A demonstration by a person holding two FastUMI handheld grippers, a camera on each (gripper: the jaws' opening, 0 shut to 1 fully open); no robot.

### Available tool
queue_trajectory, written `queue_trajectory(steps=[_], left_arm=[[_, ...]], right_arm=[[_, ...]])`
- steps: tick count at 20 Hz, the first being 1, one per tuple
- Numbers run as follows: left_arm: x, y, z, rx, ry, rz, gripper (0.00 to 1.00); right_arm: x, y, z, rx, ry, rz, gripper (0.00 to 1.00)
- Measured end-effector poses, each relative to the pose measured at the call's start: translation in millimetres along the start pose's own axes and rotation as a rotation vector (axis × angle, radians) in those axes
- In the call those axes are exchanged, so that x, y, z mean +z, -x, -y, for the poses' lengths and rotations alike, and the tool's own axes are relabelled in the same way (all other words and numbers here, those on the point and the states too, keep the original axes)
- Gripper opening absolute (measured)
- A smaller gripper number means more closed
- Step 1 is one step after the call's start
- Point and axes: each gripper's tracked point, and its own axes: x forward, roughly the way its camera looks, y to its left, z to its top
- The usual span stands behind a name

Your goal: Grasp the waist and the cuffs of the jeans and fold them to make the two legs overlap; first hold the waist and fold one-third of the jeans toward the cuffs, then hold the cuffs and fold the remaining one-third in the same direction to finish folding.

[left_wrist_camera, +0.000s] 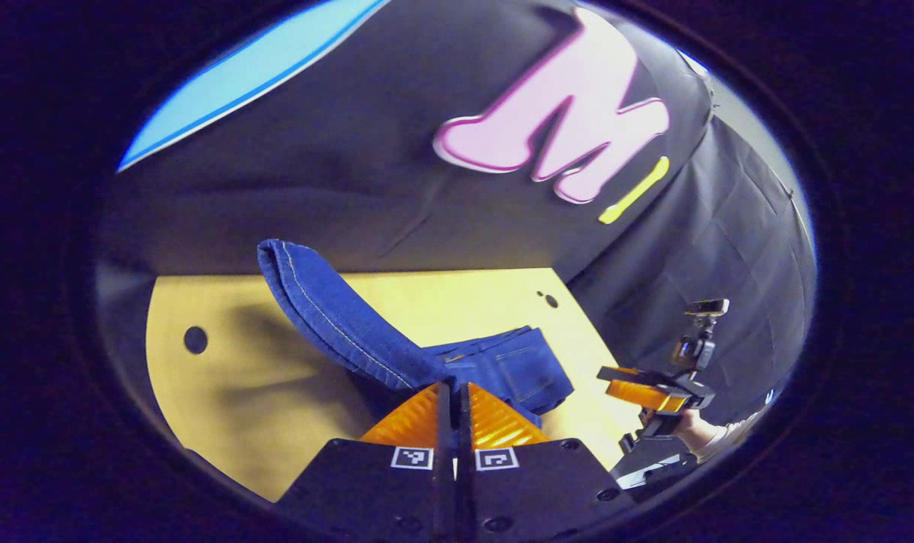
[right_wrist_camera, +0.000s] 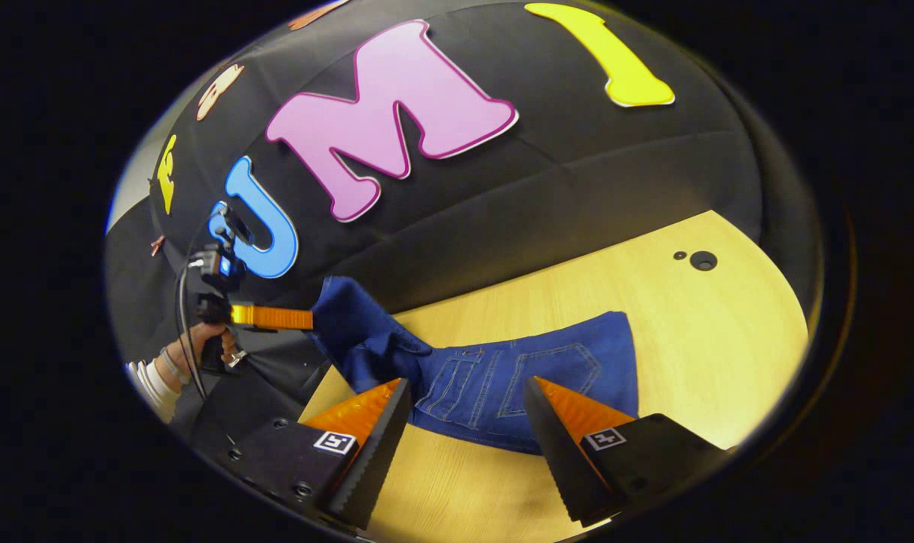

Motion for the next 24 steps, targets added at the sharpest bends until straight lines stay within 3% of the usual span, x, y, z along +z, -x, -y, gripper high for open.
queue_trajectory(steps=[1, 4, 6, 10, 13, 14, 16, 17, 19, 21, 23, 24], left_arm=[[10, -13, 33, -0.038, -0.037, -0.005, 0.06], [-20, -92, 89, -0.170, -0.067, -0.095, 0.06], [-60, -141, 101, -0.187, -0.118, -0.190, 0.06], [-141, -206, 98, -0.182, -0.210, -0.388, 0.06], [-195, -231, 73, -0.074, -0.219, -0.520, 0.06], [-204, -229, 78, -0.070, -0.214, -0.529, 0.07], [-197, -226, 103, -0.101, -0.184, -0.479, 0.27], [-190, -224, 120, -0.103, -0.182, -0.432, 0.60], [-175, -207, 142, -0.042, -0.276, -0.320, 1.00], [-157, -184, 150, 0.027, -0.373, -0.204, 0.96], [-137, -144, 163, 0.069, -0.404, -0.080, 0.92], [-129, -116, 161, 0.108, -0.404, -0.023, 0.96]], right_arm=[[6, 9, 6, -0.009, -0.005, 0.017, 0.93], [24, 38, 28, -0.051, -0.008, 0.061, 0.93], [30, 60, 53, -0.090, 0.002, 0.083, 0.93], [42, 96, 96, -0.152, -0.041, 0.118, 0.93], [45, 110, 114, -0.170, -0.034, 0.124, 0.93], [47, 112, 117, -0.167, -0.022, 0.121, 0.93], [48, 114, 123, -0.167, 0.015, 0.110, 0.93], [50, 115, 124, -0.163, 0.036, 0.107, 0.93], [52, 116, 122, -0.159, 0.080, 0.101, 0.93], [58, 121, 114, -0.153, 0.127, 0.107, 0.93], [66, 132, 101, -0.149, 0.201, 0.129, 0.93], [72, 139, 93, -0.154, 0.248, 0.146, 0.93]])
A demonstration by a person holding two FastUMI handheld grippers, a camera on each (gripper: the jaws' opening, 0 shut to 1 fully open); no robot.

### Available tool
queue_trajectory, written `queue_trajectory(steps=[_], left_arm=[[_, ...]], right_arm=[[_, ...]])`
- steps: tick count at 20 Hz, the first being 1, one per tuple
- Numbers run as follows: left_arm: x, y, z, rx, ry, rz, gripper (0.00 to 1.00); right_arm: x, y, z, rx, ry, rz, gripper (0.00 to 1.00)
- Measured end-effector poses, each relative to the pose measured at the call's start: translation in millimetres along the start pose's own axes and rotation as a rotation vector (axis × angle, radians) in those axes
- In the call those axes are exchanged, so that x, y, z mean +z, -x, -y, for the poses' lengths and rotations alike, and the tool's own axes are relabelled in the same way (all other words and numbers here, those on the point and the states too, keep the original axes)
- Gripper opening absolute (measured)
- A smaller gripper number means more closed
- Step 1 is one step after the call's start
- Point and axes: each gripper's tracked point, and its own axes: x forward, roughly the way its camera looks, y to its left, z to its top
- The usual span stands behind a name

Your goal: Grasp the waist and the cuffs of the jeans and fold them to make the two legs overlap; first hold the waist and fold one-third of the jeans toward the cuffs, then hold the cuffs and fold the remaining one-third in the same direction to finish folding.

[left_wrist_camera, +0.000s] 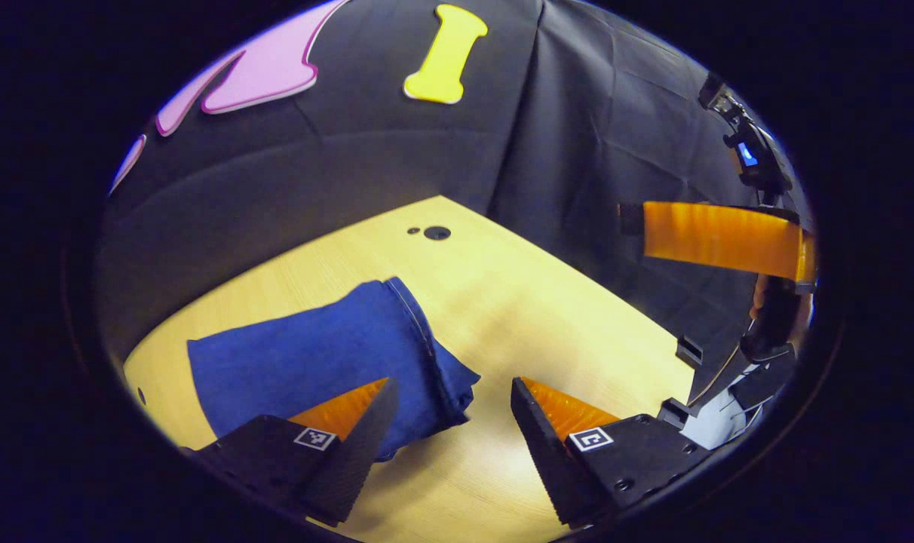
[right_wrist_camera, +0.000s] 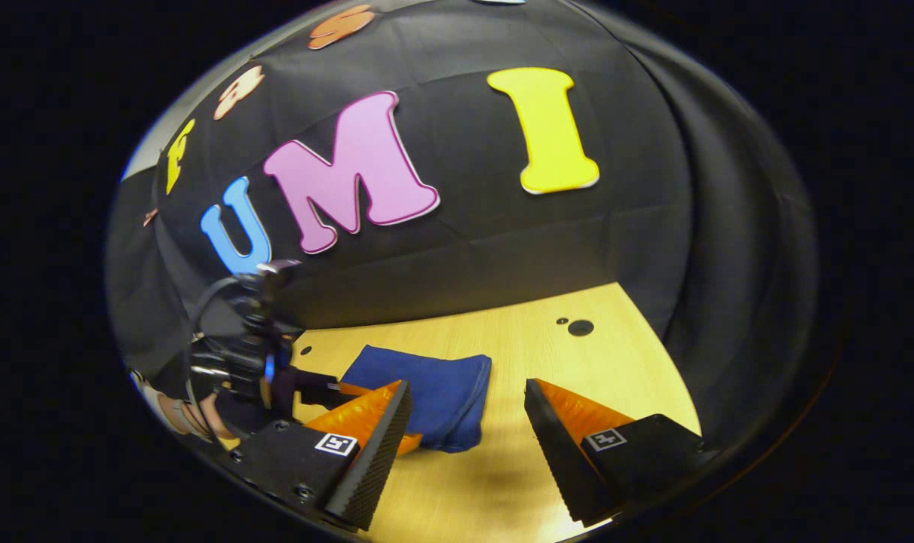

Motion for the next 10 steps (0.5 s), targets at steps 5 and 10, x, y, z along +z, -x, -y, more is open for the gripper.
queue_trajectory(steps=[5, 10], left_arm=[[5, 131, -7, 0.251, 0.076, 0.250, 0.96], [-13, 258, 19, 0.391, 0.112, 0.442, 0.96]], right_arm=[[39, 63, -38, -0.062, 0.199, 0.148, 0.95], [31, 147, -88, -0.136, 0.306, 0.215, 0.95]])
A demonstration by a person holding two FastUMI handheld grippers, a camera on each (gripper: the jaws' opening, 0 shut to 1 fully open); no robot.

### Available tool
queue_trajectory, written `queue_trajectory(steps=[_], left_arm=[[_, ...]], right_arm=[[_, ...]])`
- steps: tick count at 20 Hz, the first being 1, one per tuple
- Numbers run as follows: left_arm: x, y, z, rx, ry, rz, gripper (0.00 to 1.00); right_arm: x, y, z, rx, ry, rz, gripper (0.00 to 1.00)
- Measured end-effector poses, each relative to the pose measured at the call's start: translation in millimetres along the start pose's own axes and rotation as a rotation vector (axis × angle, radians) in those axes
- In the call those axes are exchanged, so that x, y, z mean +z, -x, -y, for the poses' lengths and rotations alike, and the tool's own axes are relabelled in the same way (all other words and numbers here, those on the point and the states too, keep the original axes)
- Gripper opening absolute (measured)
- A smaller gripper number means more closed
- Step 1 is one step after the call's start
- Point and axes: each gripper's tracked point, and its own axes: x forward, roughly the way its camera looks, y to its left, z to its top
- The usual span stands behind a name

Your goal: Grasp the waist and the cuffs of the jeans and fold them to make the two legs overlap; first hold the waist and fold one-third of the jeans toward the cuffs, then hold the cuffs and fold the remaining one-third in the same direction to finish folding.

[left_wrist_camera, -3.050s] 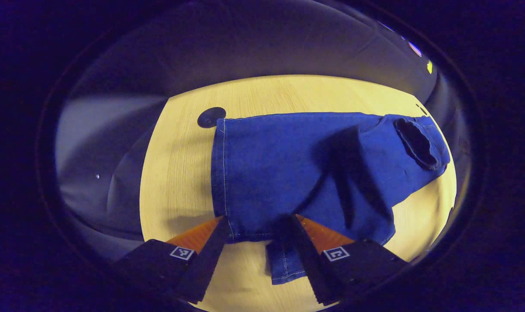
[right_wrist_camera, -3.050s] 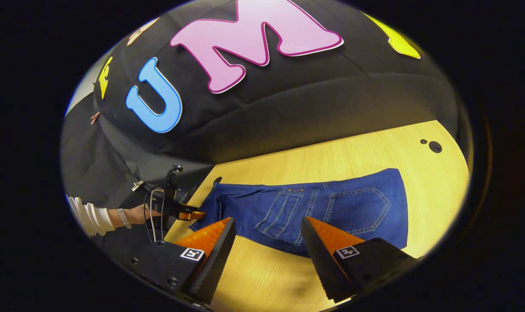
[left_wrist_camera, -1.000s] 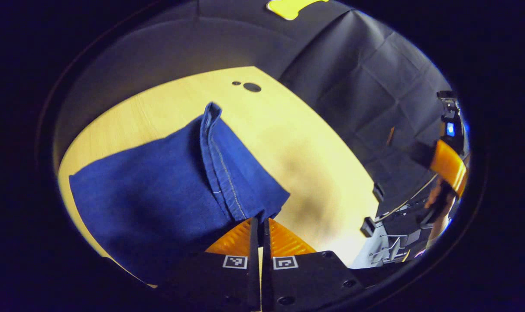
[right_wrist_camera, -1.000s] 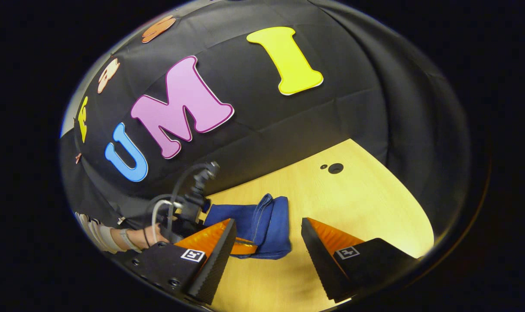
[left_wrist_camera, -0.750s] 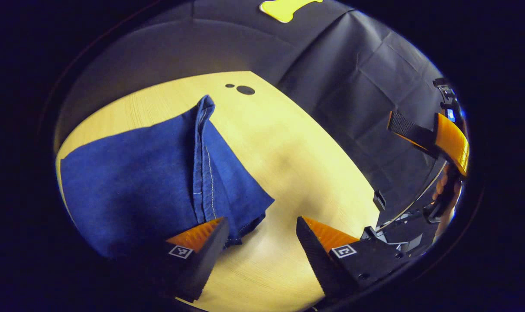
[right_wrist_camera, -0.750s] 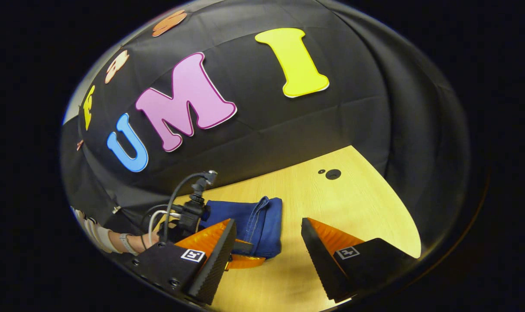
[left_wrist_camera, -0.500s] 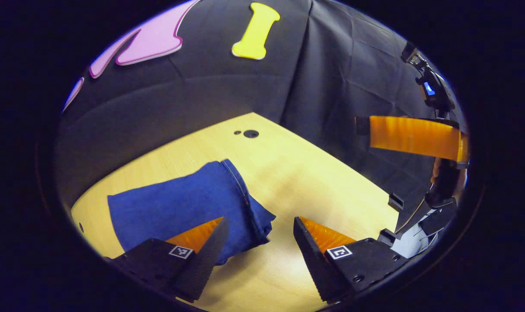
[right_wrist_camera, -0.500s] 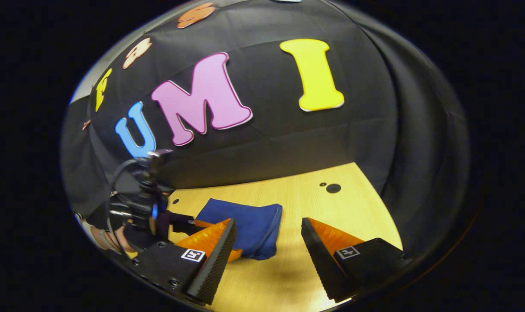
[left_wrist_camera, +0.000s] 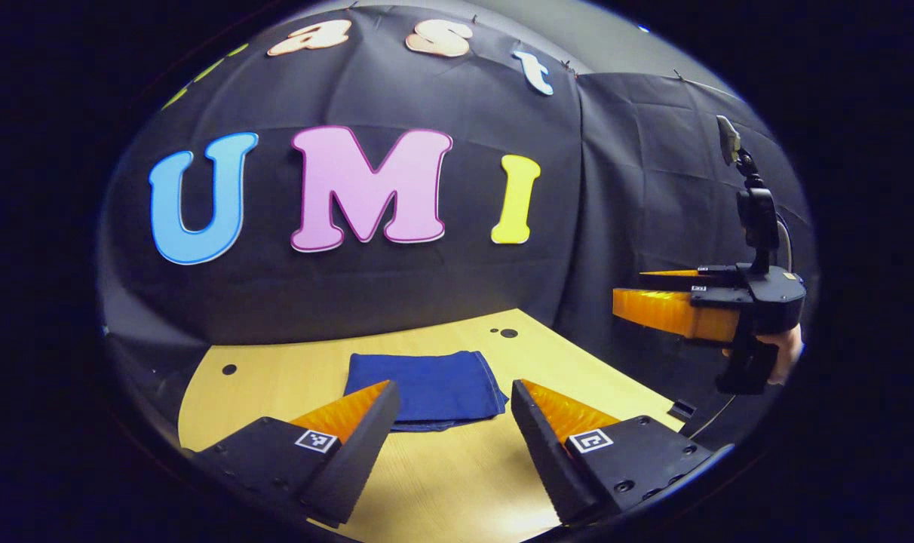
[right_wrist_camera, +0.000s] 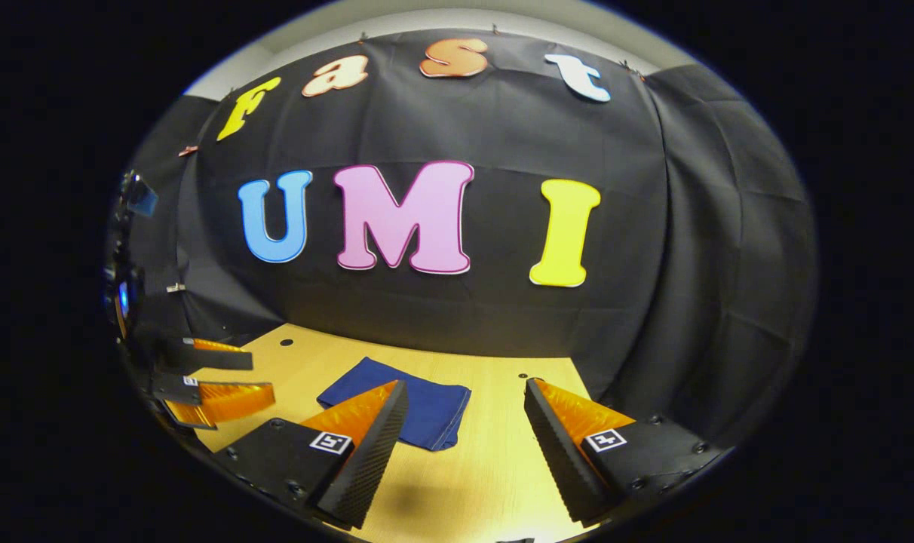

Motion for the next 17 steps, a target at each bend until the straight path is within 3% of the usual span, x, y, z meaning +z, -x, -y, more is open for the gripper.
queue_trajectory(steps=[2, 5, 11, 17], left_arm=[[8, 41, -5, 0.054, -0.008, 0.055, 0.96], [15, 88, -4, 0.052, -0.012, 0.100, 0.96], [24, 114, -5, 0.098, 0.025, 0.137, 0.95], [39, 132, -18, 0.183, -0.016, 0.170, 0.95]], right_arm=[[6, 31, -16, 0.013, 0.060, 0.027, 0.96], [21, 66, -45, 0.074, 0.054, 0.056, 0.96], [45, 89, -49, 0.094, 0.033, 0.112, 0.96], [50, 79, -54, 0.141, 0.044, 0.124, 0.96]])
